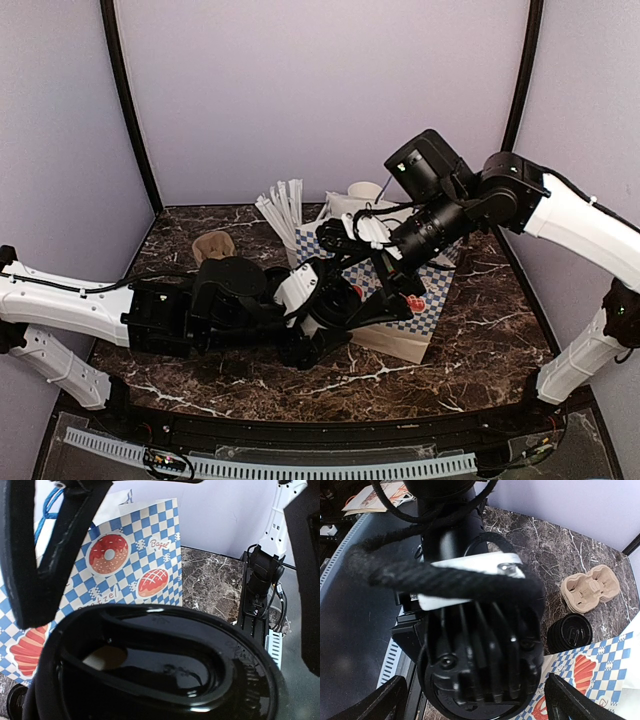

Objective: Pack the takeout coffee

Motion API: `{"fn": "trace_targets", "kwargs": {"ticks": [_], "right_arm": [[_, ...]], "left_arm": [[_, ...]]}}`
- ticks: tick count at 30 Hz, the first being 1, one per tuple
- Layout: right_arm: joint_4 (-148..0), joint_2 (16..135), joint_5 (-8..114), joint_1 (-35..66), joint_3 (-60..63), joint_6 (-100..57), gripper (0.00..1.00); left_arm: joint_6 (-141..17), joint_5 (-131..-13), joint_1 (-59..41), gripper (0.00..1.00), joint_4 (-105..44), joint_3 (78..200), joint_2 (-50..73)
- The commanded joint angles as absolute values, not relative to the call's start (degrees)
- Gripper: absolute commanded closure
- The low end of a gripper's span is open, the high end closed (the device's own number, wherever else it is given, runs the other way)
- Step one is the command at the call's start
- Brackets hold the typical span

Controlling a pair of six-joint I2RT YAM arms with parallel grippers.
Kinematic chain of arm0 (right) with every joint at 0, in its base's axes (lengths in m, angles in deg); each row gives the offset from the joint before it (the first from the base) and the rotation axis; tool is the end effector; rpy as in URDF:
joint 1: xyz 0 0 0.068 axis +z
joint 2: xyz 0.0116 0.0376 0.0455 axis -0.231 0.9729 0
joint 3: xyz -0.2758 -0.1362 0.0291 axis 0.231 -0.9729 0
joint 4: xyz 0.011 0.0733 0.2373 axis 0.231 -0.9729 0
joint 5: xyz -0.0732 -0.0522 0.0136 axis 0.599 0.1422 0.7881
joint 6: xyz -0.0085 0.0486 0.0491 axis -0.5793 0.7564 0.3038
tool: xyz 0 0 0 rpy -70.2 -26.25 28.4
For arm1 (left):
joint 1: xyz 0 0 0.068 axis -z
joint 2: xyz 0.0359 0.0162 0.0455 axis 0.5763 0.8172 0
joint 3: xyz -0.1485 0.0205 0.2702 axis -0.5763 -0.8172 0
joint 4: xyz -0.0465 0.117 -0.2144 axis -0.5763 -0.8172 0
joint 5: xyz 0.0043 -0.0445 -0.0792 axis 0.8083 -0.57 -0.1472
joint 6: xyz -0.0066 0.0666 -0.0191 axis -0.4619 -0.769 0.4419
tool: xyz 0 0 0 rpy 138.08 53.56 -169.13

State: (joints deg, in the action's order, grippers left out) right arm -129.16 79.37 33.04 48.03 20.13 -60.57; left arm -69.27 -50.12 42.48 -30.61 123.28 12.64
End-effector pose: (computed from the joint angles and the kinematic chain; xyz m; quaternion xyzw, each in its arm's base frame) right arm 0.1194 0.2732 0.4212 -0.7188 0.5521 0.3031 0.2944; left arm 0.0788 -0.2996 0.3424 0.4292 0.6853 -0.3081 0.5012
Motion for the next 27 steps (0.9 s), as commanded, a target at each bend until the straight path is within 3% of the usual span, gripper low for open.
{"fn": "trace_targets", "kwargs": {"ticks": [1, 16, 27], "right_arm": [[-128.69, 77.76, 32.46, 48.69, 19.27, -61.11, 0.03], [-125.33, 78.45, 34.90, 48.89, 18.90, -58.47, 0.20], [-124.03, 78.97, 36.89, 48.89, 17.88, -57.63, 0.23]], "left_arm": [[-67.80, -48.32, 42.25, 0.25, -28.26, 124.74, 10.83], [-68.34, -49.18, 42.15, 0.24, -27.26, 125.22, 11.64], [-68.74, -48.67, 42.15, 0.23, -27.17, 125.56, 11.84]]}}
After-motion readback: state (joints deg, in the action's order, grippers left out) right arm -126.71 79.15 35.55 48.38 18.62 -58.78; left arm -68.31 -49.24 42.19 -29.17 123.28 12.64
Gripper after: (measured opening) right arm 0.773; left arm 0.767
